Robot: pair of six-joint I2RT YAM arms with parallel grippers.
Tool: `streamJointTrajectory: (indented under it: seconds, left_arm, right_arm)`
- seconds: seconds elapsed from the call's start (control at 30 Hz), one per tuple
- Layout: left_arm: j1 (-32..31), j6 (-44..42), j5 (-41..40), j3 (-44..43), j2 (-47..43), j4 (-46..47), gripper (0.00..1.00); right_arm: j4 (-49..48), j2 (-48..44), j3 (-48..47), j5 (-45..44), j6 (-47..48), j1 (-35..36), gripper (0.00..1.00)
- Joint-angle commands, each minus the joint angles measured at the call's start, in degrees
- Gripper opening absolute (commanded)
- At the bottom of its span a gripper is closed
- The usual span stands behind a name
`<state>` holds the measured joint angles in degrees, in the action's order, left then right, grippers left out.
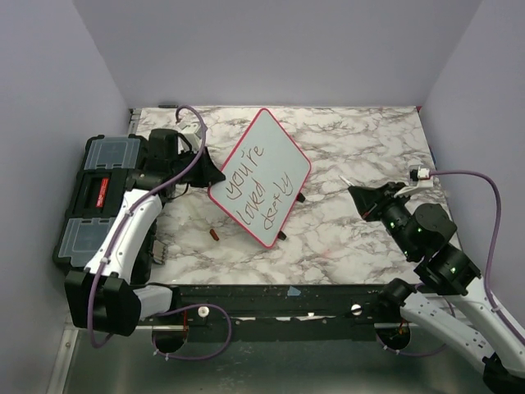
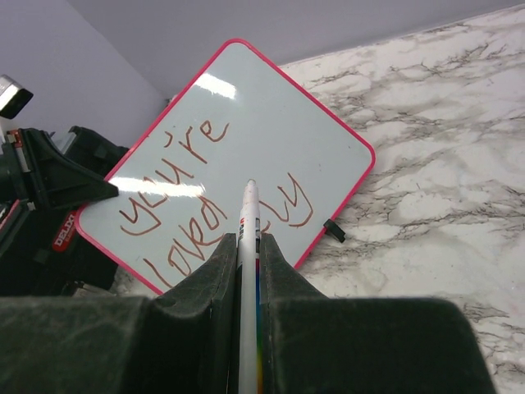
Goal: Write a sentence on the whiteboard
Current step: Move the whiteboard to the center of the board.
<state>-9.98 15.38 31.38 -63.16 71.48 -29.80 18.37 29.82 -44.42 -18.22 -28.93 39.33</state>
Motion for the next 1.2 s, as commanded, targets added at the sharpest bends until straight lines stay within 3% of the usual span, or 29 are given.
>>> streamJointTrajectory:
  seconds: [0.0, 0.57, 0.83, 1.17]
  left_arm:
    - [-3.1, -2.4, 0.4, 6.3, -1.8, -18.4, 0.0]
    - [-3.8, 3.3, 2.0, 14.8, -2.7, -11.0, 0.0]
    - [-9.2, 7.7, 1.4, 17.2, -1.5, -5.7, 0.0]
    - [-18.3, 13.2, -1.2, 11.9, 4.1, -1.8, 0.0]
  right_arm:
    - [1.5, -1.0, 0.5, -1.5, -0.3, 0.2, 0.01]
    - [1.1, -0.8, 1.9, -1.8, -1.1, 0.2, 0.01]
    - [0.9, -0.7, 2.2, -2.1, -1.0, 0.2, 0.01]
    - [3.0, -2.6, 1.3, -4.5, 0.1, 0.2, 0.01]
